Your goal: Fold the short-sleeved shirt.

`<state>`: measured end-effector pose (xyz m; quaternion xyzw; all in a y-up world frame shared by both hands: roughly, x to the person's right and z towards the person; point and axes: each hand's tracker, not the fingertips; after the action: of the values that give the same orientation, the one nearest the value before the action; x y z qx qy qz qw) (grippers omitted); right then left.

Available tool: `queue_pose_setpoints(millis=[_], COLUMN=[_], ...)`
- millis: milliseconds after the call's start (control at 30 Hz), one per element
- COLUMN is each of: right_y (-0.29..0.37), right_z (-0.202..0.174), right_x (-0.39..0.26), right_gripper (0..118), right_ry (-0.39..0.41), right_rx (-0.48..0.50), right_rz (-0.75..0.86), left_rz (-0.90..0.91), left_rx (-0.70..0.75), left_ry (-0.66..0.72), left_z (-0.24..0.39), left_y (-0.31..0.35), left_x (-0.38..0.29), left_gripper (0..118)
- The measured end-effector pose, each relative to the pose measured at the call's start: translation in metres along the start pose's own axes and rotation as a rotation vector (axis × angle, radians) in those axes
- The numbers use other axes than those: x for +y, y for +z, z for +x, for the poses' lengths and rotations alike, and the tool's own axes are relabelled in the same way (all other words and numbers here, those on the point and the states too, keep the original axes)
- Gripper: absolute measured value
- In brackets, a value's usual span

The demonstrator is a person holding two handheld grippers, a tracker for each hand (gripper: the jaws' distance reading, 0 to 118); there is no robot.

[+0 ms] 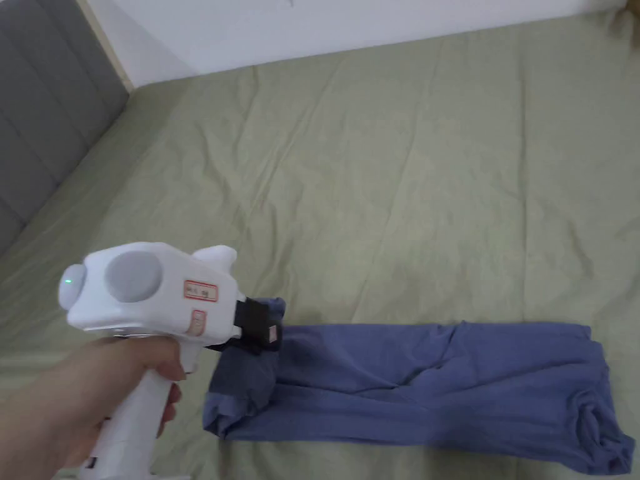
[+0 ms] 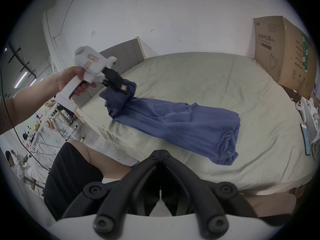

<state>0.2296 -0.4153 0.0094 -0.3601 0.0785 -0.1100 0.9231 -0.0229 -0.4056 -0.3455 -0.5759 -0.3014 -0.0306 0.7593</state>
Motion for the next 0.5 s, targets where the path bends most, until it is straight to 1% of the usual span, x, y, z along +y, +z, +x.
queue_pose_setpoints(millis=[167, 200, 233, 267, 333, 367, 400, 433, 467, 500], right_y=[0.022, 0.026, 0.03, 0.035, 0.042, 0.044, 0.045, 0.046, 0.047, 0.047], right_z=[0.016, 0.02, 0.023, 0.027, 0.031, 0.032, 0.033, 0.035, 0.036, 0.037], right_x=[-0.005, -0.006, -0.007, -0.008, -0.008, -0.009, -0.009, -0.009, -0.01, -0.01], right_gripper=[0, 0, 0, 0, 0, 0, 0, 0, 0, 0], right_ry=[-0.043, -0.06, -0.076, -0.1, -0.111, -0.111, -0.109, -0.109, -0.11, -0.112], right_rx=[-0.03, -0.037, -0.029, -0.015, -0.015, -0.021, -0.028, -0.028, -0.027, -0.025], right_rz=[0.04, 0.035, 0.035, 0.042, 0.057, 0.062, 0.064, 0.062, 0.062, 0.063], left_rz=[-0.053, -0.07, -0.091, -0.098, -0.088, -0.068, -0.072, -0.097, -0.097, -0.077], left_rx=[-0.022, -0.025, -0.029, -0.035, -0.032, -0.051, -0.108, -0.18, -0.209, -0.184], left_ry=[0.038, 0.046, 0.043, 0.042, 0.016, 0.005, 0.003, 0.008, 0.004, -0.017], left_z=[0.034, 0.04, 0.046, 0.049, 0.063, 0.071, 0.078, 0.085, 0.091, 0.096], left_y=[-0.069, -0.083, -0.094, -0.11, -0.12, -0.118, -0.116, -0.112, -0.102, -0.09], left_x=[0.003, 0.001, 0.0, -0.001, -0.003, -0.001, -0.001, 0.0, 0.0, 0.003], left_gripper=[8, 9, 13, 22, 60, 86, 109, 109, 105, 102])
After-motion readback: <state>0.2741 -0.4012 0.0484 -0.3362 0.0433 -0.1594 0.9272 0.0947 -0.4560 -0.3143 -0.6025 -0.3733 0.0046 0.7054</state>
